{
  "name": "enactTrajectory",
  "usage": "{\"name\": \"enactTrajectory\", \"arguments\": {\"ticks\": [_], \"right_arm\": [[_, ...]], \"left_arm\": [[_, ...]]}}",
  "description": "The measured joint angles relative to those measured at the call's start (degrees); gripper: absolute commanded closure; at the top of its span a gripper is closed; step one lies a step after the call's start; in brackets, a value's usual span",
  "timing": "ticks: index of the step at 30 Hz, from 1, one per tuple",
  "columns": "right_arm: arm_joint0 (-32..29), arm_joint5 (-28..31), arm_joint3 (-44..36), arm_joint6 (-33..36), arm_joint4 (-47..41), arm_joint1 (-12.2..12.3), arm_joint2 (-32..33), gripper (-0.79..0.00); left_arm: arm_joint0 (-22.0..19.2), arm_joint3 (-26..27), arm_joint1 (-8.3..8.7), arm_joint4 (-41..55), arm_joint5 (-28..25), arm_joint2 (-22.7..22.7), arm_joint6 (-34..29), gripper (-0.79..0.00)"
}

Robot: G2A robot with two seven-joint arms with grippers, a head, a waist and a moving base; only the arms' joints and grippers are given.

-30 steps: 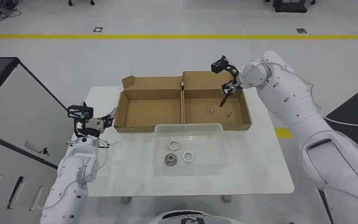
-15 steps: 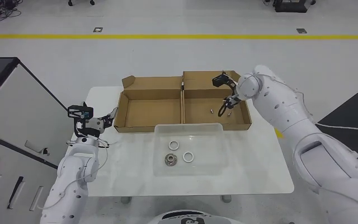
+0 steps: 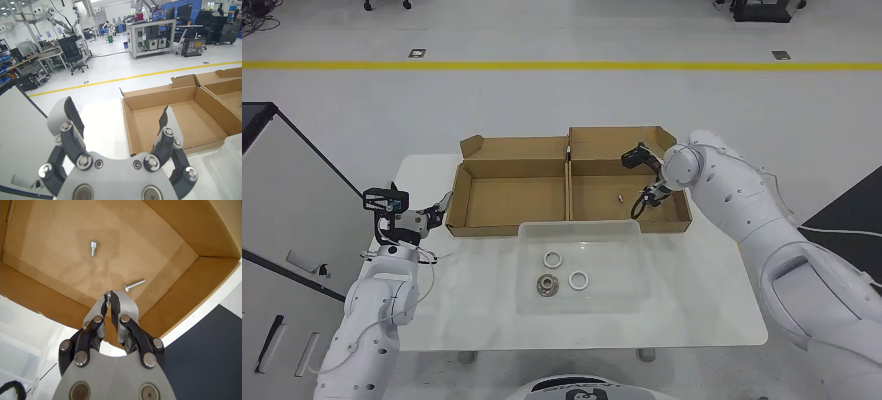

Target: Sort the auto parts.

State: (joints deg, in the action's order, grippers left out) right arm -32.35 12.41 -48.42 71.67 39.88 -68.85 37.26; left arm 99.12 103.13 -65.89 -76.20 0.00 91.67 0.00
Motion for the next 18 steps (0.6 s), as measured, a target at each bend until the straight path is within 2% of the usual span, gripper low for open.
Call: {"name": "enactTrajectory", "arguments": {"ticks": [18], "right_arm": [[-1.3,-0.6,1.0,0.1,0.9,-0.8,-0.3,0.0]], "left_arm": [[0.0,0.0,0.0,0.0,0.0,0.0,0.0,-0.785]]}}
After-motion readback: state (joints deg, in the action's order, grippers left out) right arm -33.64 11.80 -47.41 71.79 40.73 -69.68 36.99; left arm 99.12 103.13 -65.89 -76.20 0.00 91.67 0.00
